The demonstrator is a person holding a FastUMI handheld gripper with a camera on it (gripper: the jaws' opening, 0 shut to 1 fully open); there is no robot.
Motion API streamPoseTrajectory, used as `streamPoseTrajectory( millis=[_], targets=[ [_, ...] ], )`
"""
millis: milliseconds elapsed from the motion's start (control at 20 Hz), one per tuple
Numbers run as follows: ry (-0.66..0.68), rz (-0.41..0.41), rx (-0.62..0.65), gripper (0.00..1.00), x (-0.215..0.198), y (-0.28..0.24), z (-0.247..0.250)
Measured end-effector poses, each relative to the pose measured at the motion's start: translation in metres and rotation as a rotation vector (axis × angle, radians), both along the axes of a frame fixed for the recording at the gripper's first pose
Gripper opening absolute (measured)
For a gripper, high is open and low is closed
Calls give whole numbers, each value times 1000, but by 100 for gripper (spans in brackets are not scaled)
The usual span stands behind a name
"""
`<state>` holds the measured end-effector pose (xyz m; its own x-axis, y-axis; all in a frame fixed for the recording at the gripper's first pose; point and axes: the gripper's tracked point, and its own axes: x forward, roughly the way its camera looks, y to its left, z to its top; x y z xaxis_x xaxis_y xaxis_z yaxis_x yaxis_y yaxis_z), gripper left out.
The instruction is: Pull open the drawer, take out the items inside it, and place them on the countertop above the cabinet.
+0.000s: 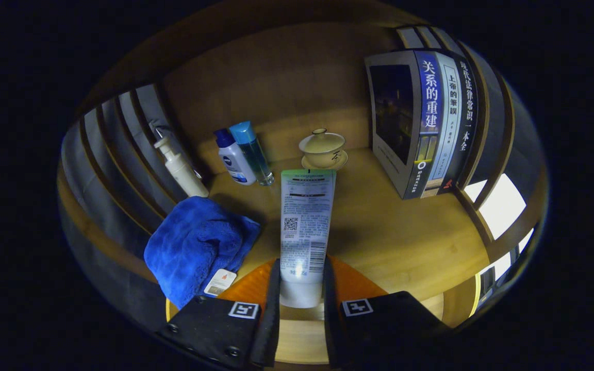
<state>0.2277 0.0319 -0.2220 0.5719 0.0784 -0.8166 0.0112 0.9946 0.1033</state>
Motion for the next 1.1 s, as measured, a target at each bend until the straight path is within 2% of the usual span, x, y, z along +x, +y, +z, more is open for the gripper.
streamPoseTrajectory(
  millis=[100,500,700,850,1100],
  targets=[
    [38,-3,-9,45,-2,-2,-10],
    [12,14,-20,47,6,1,-25],
    [1,11,-17,53,10,1,-26],
    [9,16,-9,65,6,4,-24],
    [-1,3,-16,98,7,2,-24]
  ],
)
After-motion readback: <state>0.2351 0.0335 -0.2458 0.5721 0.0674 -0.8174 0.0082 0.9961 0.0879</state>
